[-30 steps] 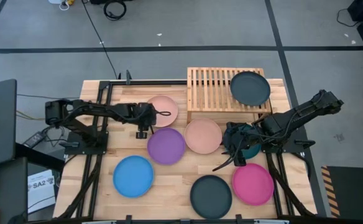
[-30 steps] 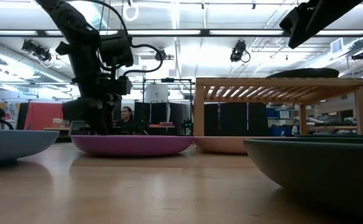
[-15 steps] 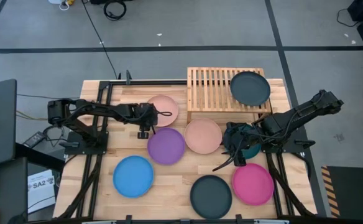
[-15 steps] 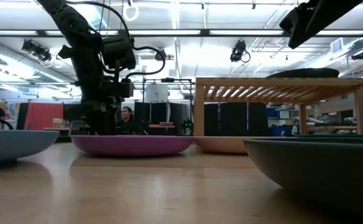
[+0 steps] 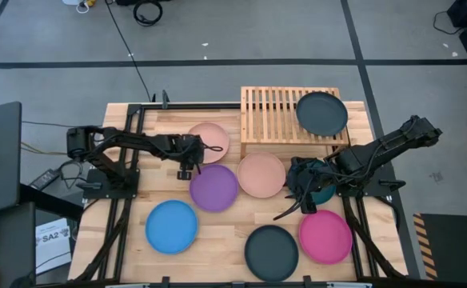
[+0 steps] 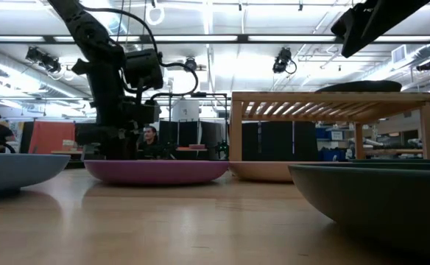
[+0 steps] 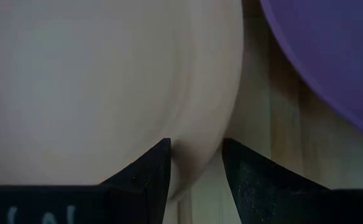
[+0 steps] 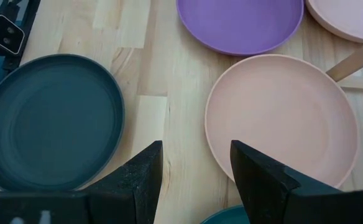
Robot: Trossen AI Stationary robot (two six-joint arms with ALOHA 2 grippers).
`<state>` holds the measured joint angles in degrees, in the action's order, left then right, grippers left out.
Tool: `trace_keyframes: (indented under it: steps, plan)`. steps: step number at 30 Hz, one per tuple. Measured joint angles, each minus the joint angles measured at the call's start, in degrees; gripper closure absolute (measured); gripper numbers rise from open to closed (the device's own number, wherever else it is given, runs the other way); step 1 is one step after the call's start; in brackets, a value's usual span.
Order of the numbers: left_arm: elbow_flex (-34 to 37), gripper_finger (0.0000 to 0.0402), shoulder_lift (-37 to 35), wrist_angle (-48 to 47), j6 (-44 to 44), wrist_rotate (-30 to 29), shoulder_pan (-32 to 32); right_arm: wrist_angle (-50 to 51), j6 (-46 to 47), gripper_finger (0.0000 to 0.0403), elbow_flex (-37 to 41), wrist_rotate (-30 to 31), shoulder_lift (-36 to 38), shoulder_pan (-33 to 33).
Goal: Place and stack plates onto a shelf
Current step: Put the left light orange plate on the shelf
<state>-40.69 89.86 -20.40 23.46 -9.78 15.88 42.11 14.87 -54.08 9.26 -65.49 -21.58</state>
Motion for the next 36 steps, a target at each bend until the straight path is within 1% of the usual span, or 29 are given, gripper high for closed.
trace_keyframes:
  steps: [4,16,20,25,28,32,36]
  plan:
    - [0.1,0.0267,-0.5,-0.1,0.1,-0.7,0.0,0.0,0.0,0.021,0.0,0.0,0.0,0.0]
    - [0.2,0.0347,-0.6,0.1,0.5,-3.8,0.0,0.0,0.0,0.021,0.0,0.0,0.0,0.0]
    - [0.2,0.0365,-0.6,0.3,0.5,-4.3,0.0,0.0,0.0,0.021,0.0,-0.2,0.0,0.0]
    - [0.1,0.037,-0.7,0.2,0.3,-4.4,0.0,0.0,0.6,0.021,0.0,-2.1,0.0,0.0]
    - [0.1,0.0371,-0.7,-0.1,0.1,-5.8,-0.4,0.0,0.6,0.021,0.0,-3.9,0.0,0.0]
    - [-2.3,0.0373,-0.7,-4.4,-0.7,-7.5,-1.5,0.0,0.7,0.021,0.0,-5.7,0.0,0.0]
    - [-6.2,0.0373,-0.7,-10.5,-3.7,-8.4,-2.7,0.0,1.7,0.021,0.0,-7.0,0.0,0.0]
